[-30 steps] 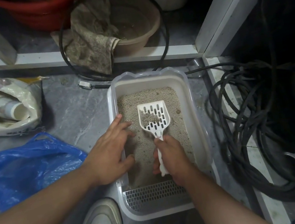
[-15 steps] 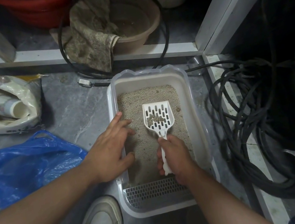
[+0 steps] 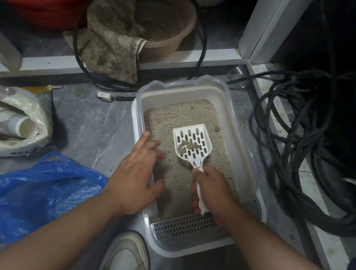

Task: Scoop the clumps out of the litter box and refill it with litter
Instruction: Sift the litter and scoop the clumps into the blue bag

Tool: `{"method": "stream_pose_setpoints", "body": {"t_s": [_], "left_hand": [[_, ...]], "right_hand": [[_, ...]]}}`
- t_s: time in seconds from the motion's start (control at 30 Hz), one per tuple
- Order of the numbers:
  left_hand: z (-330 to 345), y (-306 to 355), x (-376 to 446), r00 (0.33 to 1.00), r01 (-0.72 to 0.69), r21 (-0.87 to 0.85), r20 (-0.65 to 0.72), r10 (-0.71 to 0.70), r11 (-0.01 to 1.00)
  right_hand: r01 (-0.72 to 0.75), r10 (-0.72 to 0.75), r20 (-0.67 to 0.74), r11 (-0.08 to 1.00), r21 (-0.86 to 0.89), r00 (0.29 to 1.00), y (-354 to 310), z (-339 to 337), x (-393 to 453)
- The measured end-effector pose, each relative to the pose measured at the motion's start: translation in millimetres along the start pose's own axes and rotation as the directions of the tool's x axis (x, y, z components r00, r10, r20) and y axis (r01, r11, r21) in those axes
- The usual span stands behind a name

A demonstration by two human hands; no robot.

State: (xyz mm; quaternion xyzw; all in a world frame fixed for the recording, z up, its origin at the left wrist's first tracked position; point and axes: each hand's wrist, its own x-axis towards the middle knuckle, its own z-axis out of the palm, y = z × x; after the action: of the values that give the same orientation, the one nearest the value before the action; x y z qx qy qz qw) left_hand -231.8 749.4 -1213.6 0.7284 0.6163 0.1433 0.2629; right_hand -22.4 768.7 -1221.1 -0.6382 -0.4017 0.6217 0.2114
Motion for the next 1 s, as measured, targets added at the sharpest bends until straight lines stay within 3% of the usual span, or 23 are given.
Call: {"method": "stream_pose_setpoints", "body": {"t_s": [0.27, 0.5, 1.0], "left_hand": [[0, 5, 1, 1.0, 0.017, 0.028, 0.01, -0.018, 0.999], [-9, 6, -4, 0.999, 0.025, 0.062, 0.03, -0.027, 0.998], [-7, 4, -6, 0.999, 0.029, 0.072, 0.014, -0.03, 0.997]], "right_hand": [[0.018, -0.018, -0.025, 0.999, 0.034, 1.0, -14, -3, -13], [0.104, -0.107, 0.037, 0.992, 0.064, 0.994, -59, -13, -34], [0.009, -0.007, 0.033, 0.999, -0.041, 0.999, -52, -12, -34]]}}
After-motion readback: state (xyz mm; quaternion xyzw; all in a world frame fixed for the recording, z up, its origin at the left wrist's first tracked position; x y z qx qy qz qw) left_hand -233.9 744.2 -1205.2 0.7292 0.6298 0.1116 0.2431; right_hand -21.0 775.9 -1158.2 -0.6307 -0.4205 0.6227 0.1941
